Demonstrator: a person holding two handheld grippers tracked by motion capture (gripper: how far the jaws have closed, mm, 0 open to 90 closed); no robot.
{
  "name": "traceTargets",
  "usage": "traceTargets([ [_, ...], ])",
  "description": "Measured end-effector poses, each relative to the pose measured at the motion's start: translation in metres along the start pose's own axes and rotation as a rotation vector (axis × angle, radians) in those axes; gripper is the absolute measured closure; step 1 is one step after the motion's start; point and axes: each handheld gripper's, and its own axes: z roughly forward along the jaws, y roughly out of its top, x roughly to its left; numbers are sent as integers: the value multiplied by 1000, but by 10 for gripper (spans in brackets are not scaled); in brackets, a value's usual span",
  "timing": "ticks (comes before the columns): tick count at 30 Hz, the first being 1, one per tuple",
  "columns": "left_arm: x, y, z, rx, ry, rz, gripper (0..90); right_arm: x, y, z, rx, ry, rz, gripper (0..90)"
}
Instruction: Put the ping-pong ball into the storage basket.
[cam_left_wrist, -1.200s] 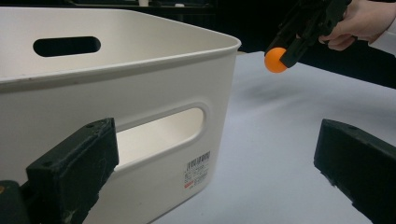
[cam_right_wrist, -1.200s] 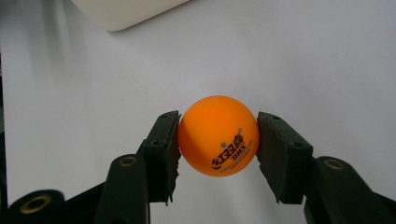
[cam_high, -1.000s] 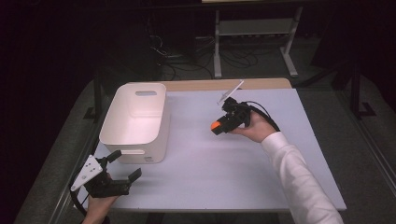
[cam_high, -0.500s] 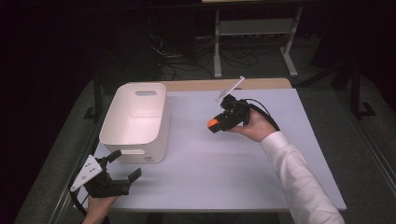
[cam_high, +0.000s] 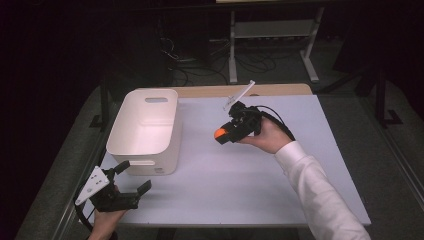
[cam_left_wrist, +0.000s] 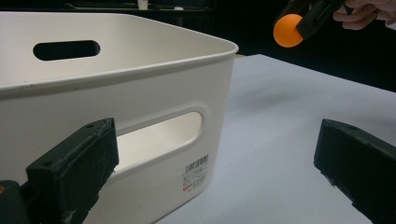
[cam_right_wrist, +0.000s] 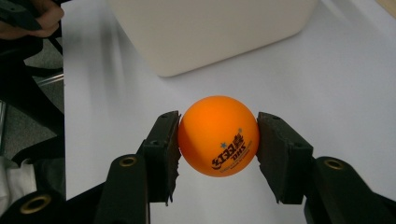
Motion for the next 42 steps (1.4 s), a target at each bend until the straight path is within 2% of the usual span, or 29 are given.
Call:
traceTargets([
  [5, 0, 0, 0, -4, 0, 0, 0, 2, 4, -1, -16, 4, -7, 495],
  [12, 0, 0, 0, 3, -1, 1, 0, 3, 9, -6, -27, 10, 11, 495],
  [13, 0, 0, 1, -10, -3, -3, 0, 4, 12, -7, -21, 7, 17, 495],
  [15, 0, 0, 1, -9, -1, -1, 0, 4, 14, -8, -31, 10, 7, 495],
  [16, 0, 0, 1, -9, -1, -1, 0, 5, 16, -9, -21, 13, 26, 494],
  [25, 0, 0, 0, -18, 0, -12, 0, 8, 24, -9, -21, 4, 10, 494],
  [31, 0, 0, 1, -16, 0, -9, 0, 11, 30, -11, -5, -1, 20, 494],
  [33, 0, 0, 1, -18, -1, -11, 0, 12, 35, -10, -11, 4, 4, 494],
  [42, -1, 0, 1, -24, -1, -19, 0, 13, 44, -9, -11, 3, -2, 494],
])
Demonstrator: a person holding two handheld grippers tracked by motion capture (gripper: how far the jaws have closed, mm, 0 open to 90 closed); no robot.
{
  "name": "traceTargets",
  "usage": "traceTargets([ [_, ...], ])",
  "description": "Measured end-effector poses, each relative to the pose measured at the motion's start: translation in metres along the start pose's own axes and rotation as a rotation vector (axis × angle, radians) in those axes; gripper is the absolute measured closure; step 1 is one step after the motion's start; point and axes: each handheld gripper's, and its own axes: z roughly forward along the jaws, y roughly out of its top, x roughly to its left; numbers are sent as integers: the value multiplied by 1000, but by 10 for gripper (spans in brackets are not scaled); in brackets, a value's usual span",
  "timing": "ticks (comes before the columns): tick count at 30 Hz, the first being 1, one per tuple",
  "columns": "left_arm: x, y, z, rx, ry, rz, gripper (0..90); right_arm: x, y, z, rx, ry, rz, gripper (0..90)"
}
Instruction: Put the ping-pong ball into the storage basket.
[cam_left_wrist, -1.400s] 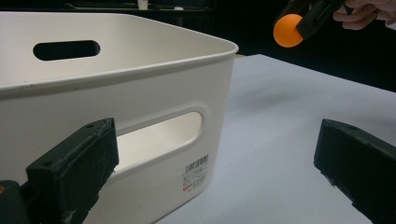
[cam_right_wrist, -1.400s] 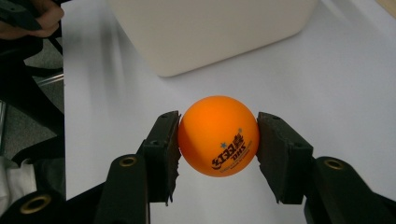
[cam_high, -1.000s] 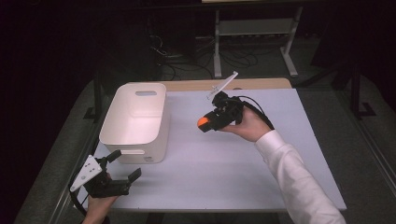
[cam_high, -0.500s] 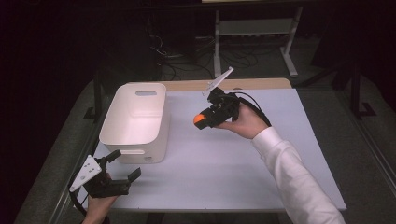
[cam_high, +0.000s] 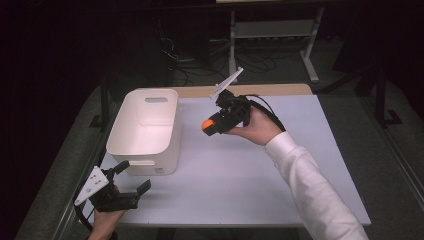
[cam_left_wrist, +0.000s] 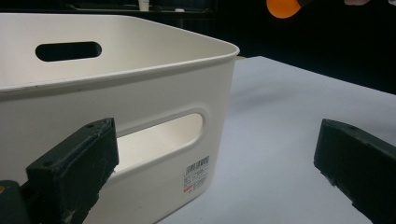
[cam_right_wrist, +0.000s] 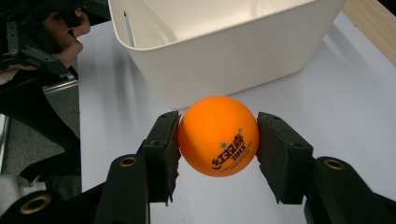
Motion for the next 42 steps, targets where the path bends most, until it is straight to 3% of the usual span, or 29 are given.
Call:
traceTargets([
  [13, 0, 0, 0, -11, 1, -11, 0, 3, 18, 6, 12, 11, -22, 494],
  [15, 1, 0, -2, 11, 3, 8, 0, 3, 21, 6, 8, 9, -19, 495],
  [36, 1, 0, -2, 6, -1, 3, 0, 6, 49, 12, 22, 17, -47, 494],
  [42, 0, 0, -2, 3, 0, -3, 0, 5, 58, 21, 21, 26, -50, 494],
])
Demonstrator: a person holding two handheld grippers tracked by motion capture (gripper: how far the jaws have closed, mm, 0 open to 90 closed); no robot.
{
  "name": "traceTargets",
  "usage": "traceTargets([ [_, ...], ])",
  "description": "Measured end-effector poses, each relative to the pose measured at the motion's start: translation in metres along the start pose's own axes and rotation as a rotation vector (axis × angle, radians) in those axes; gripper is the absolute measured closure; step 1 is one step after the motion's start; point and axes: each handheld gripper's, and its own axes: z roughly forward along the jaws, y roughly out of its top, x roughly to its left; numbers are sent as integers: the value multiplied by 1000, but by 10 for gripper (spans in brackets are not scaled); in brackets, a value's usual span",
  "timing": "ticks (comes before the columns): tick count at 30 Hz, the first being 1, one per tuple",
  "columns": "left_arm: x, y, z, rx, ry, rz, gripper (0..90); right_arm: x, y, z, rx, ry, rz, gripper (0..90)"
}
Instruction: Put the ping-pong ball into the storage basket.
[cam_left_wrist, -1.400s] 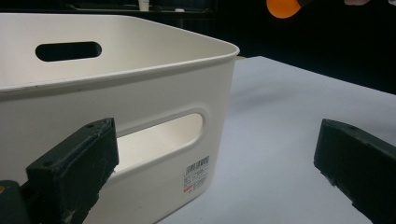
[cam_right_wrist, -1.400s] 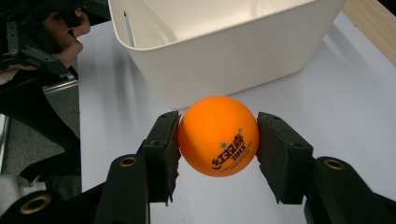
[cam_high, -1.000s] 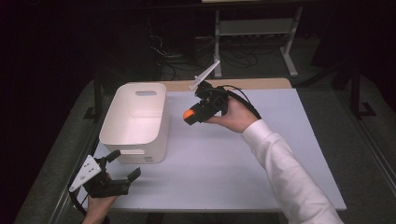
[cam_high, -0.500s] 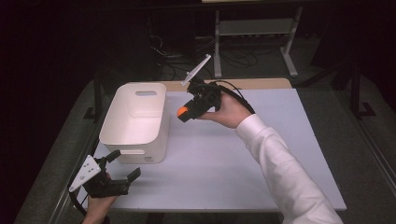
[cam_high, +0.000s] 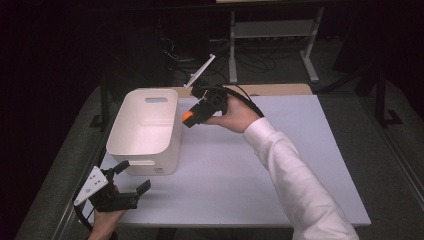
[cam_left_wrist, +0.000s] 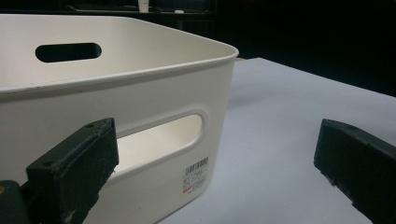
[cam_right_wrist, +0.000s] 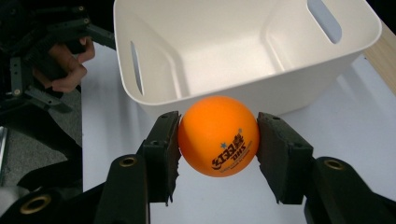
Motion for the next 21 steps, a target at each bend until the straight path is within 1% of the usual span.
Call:
traceTargets([
  [2, 1, 0, -1, 4, 2, 3, 0, 0, 3, 3, 4, 4, -3, 494],
  [3, 1, 0, 0, 3, 2, 3, 0, 0, 6, 6, 15, 2, -10, 495],
  [7, 1, 0, 0, -4, 0, -1, 0, 2, 12, 8, 8, 9, -13, 494],
  [11, 1, 0, -1, -6, -1, 1, 0, 3, 15, 10, 16, 12, -8, 494],
  [15, 1, 0, -1, -7, -1, -1, 0, 2, 18, 13, 10, 15, -16, 494],
  [18, 0, 0, -1, -8, -1, -3, 0, 2, 19, 16, 15, 16, -16, 495],
  [21, 1, 0, -1, -10, -1, -3, 0, 0, 20, 20, 17, 23, -5, 494],
])
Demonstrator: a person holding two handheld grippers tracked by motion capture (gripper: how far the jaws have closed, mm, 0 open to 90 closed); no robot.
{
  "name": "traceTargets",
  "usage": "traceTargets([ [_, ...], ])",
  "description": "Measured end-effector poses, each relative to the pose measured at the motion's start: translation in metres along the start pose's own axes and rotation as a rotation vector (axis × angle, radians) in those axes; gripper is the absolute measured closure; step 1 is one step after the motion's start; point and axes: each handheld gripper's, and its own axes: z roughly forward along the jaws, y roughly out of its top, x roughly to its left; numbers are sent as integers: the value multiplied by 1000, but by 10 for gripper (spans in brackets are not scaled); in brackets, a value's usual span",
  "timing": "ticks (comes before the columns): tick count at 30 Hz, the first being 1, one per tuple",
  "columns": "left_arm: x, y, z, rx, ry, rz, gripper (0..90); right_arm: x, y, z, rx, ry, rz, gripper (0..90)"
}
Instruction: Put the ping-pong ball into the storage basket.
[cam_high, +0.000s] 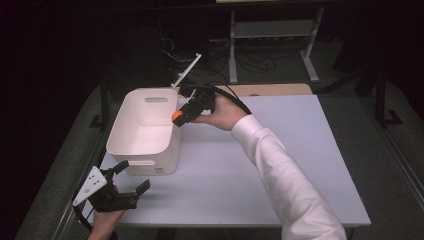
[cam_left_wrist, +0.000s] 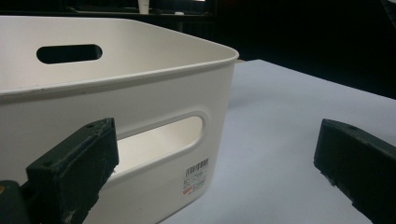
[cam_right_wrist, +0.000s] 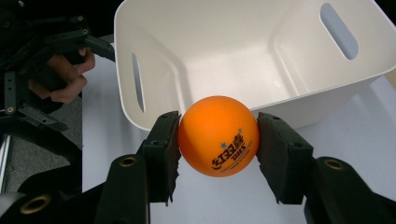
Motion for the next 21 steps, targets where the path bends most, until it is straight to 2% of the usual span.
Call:
traceTargets([
  [21, 1, 0, 0, 0, 0, 3, 0, 4, 24, 22, -22, 37, -13, 494],
])
